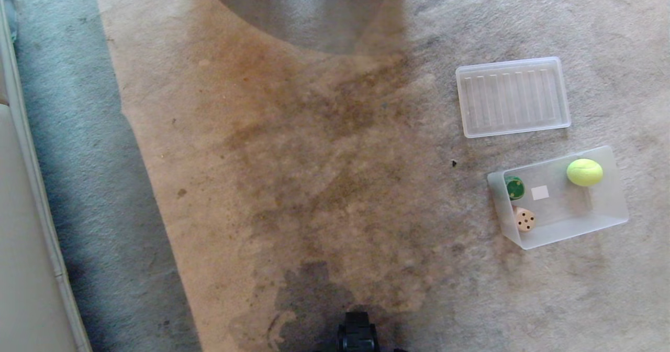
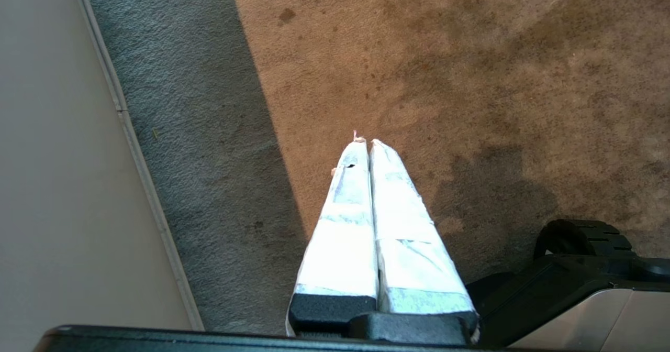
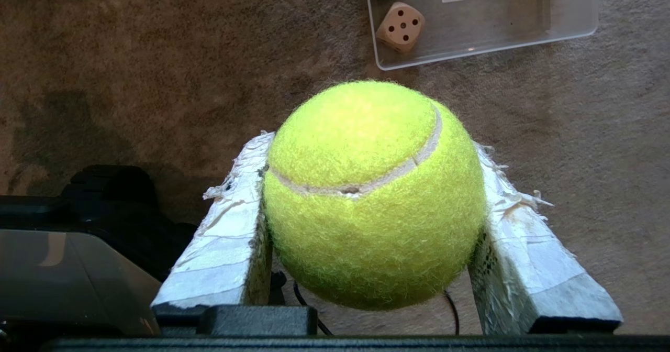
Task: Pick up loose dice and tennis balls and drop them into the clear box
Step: Put the ball in the box
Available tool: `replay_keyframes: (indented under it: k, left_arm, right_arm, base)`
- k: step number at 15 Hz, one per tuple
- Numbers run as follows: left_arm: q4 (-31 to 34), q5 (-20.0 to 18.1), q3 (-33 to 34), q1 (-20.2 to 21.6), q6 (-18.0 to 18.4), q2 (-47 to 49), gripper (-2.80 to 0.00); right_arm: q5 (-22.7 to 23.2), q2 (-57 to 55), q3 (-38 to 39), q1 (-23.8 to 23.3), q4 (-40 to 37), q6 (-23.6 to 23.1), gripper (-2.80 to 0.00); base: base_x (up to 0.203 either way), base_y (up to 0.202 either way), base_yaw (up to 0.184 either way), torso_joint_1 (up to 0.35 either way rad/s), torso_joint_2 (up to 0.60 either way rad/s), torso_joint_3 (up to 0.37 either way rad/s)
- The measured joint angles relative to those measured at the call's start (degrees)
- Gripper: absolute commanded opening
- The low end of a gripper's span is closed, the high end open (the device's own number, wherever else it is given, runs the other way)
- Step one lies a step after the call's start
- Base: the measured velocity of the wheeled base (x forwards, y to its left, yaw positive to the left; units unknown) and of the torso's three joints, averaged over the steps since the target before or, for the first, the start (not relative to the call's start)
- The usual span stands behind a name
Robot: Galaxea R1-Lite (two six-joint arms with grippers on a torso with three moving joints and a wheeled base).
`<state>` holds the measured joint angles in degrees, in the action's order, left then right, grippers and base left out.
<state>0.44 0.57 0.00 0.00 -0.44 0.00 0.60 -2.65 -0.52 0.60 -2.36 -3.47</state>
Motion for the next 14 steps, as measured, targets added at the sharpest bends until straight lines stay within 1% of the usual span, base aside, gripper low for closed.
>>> replay_keyframes:
  k: [9,11,14]
  left_arm:
    - [0.0,0.0,0.0,0.0,0.0,0.0,-2.80]
    - [0.0,0.0,0.0,0.0,0.1,0.0,-2.80]
    - [-0.1,0.0,0.0,0.0,0.1,0.0,-2.80]
  right_arm:
    - [-0.1,0.0,0.0,0.0,0.1,0.5,-2.80]
    - [-0.2,0.0,0.1,0.0,1.0,1.7,-2.80]
    - [-0.3,0.0,0.2,0.0,1.3,2.0,-2.80]
  base:
    - [0.000,0.000,0.000,0.000,0.00,0.000]
    - [-0.009,0.002,-0.070,-0.002,0.00,0.001]
    - [-0.003,0.009,-0.156,0.001,0.00,0.002]
